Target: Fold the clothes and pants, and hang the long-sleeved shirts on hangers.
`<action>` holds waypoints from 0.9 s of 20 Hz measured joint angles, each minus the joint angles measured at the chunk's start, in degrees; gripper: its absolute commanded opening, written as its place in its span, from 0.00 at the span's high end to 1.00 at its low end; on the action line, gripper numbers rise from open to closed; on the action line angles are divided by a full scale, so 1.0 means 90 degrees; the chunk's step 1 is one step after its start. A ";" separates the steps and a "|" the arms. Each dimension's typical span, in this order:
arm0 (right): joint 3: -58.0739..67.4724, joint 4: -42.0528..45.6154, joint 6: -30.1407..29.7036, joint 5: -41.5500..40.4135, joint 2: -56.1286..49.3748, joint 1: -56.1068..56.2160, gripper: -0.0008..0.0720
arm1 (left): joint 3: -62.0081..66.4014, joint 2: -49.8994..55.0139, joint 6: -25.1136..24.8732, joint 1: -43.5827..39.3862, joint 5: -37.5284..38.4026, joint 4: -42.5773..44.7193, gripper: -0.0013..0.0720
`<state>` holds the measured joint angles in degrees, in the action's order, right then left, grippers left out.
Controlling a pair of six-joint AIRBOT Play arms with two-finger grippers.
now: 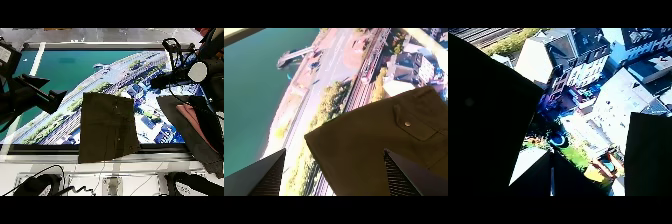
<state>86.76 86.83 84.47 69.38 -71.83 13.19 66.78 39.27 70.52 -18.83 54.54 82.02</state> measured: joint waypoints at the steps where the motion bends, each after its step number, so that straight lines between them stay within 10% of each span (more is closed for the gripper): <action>1: 0.0000 0.0000 0.0000 0.0000 0.0000 0.0000 0.95 | 0.0000 0.0000 0.0000 0.0000 -0.0002 0.0000 0.04; 13: -0.0002 0.0034 -0.0022 -0.0430 -0.0005 -0.0024 0.95 | 0.0000 0.0000 -0.0102 0.0000 -0.0357 -0.0027 0.04; 18: -0.0546 0.0124 -0.0792 0.0971 -0.0148 -0.0755 0.95 | 0.0000 0.0015 -0.0100 0.0000 -0.0192 0.0015 0.04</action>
<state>81.84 87.94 77.34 78.13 -73.17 6.39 66.78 39.40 69.63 -18.83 52.82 82.15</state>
